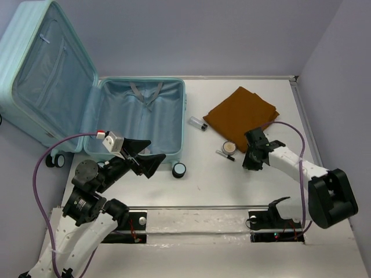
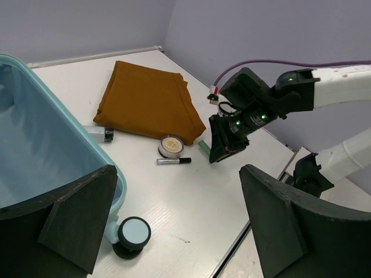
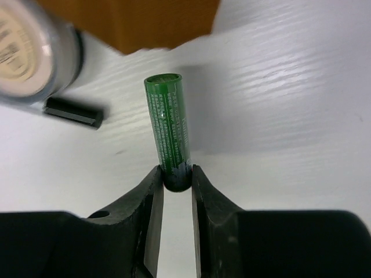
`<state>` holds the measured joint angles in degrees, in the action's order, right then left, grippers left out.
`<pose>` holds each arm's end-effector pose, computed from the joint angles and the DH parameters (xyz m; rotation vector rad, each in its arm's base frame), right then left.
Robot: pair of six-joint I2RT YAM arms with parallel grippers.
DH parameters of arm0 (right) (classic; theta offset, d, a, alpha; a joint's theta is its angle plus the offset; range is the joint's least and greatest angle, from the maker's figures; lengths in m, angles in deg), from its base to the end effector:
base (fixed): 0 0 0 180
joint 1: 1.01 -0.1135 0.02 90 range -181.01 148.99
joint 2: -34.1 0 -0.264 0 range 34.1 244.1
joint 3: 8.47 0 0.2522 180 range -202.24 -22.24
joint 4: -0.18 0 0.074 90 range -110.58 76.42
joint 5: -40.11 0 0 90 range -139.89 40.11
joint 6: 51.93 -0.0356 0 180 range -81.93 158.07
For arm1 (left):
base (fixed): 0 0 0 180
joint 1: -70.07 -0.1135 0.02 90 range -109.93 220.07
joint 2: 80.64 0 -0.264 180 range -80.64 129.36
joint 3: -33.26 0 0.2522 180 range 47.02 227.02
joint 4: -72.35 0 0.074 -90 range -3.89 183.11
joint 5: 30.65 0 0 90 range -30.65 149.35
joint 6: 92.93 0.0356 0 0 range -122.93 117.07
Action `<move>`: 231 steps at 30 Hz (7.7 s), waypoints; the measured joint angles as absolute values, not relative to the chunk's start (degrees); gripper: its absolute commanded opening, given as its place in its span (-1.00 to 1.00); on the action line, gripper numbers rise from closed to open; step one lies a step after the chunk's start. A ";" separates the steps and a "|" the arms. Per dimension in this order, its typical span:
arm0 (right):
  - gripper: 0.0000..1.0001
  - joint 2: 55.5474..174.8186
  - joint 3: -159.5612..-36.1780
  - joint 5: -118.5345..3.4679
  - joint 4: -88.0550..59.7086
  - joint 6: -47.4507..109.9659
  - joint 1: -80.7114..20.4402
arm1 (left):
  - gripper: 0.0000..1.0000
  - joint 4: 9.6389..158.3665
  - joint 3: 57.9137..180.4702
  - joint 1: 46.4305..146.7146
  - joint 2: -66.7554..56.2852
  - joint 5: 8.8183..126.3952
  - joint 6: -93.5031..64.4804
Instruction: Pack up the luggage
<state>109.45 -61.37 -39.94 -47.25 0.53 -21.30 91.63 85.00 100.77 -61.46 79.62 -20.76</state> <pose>0.2121 0.0718 0.1702 0.4546 2.7140 0.0264 0.0691 -0.0554 0.3606 0.4654 1.3393 -0.9435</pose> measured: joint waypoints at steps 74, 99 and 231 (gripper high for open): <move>-0.17 137.34 -118.00 -55.06 -38.96 30.85 -35.42 | 0.98 93.92 85.00 90.08 -54.49 71.75 -23.84; 0.82 120.71 -78.18 -36.11 -37.92 15.09 -32.95 | 0.98 93.64 85.00 89.60 -54.14 72.86 -23.82; 1.00 125.72 -68.65 -57.29 -14.38 0.31 11.68 | 0.98 92.59 85.00 88.73 -53.77 72.41 -25.32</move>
